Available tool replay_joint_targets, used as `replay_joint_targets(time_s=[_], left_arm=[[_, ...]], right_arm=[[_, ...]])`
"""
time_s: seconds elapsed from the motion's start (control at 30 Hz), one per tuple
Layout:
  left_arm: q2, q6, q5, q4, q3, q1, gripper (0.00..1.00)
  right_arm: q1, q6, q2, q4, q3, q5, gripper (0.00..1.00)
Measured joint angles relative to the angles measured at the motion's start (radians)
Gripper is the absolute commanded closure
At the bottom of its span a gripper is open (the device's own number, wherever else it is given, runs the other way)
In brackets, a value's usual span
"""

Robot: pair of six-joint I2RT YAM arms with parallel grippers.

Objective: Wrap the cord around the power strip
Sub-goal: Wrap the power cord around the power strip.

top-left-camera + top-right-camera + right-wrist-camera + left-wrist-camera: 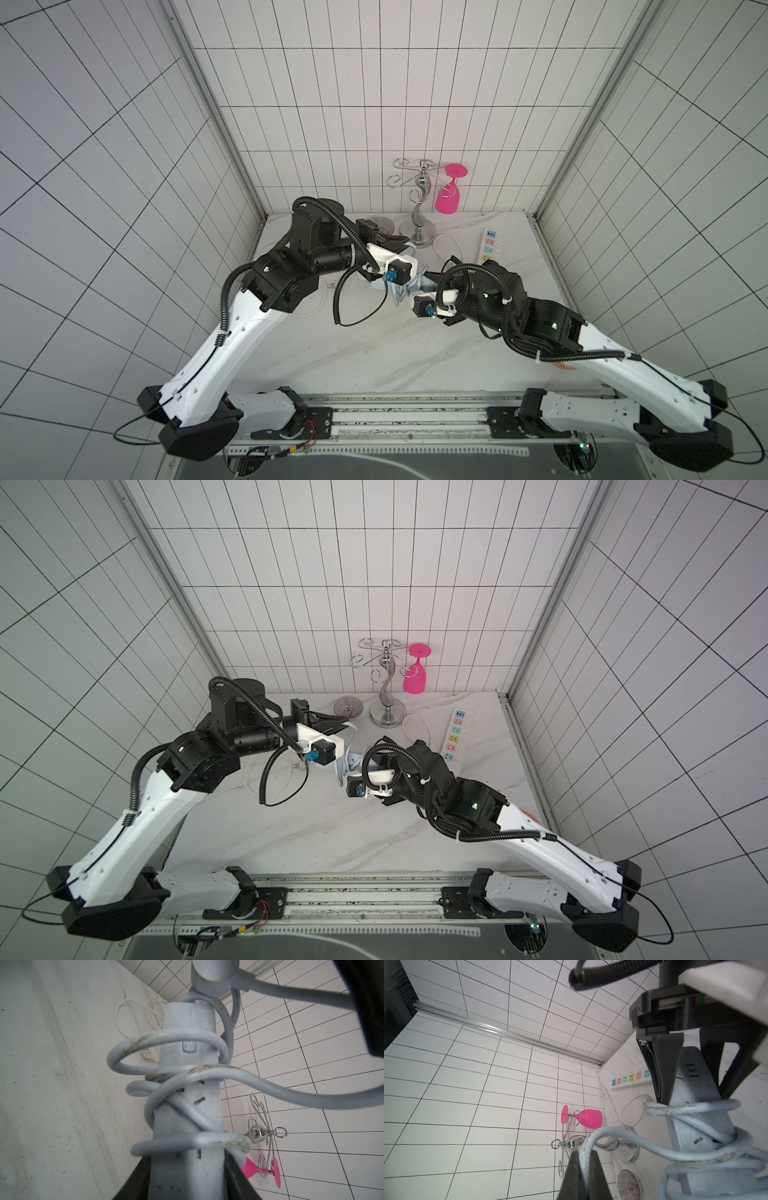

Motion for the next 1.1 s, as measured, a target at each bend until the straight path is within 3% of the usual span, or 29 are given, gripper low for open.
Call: replay_joint_targets(time_s=[0.43, 0.83, 1.1], left_arm=[[-0.021, 0.104, -0.117, 0.000, 0.011, -0.038, 1.00], [-0.019, 0.227, -0.256, 0.030, 0.027, -0.151, 1.00], [-0.037, 0.326, -0.324, 0.159, -0.049, -0.168, 1.00]], right_arm=[[0.019, 0.006, -0.017, -0.007, 0.000, 0.016, 1.00], [0.048, 0.006, -0.031, -0.008, 0.002, 0.053, 1.00], [0.053, 0.006, -0.037, -0.006, 0.002, 0.071, 1.00]])
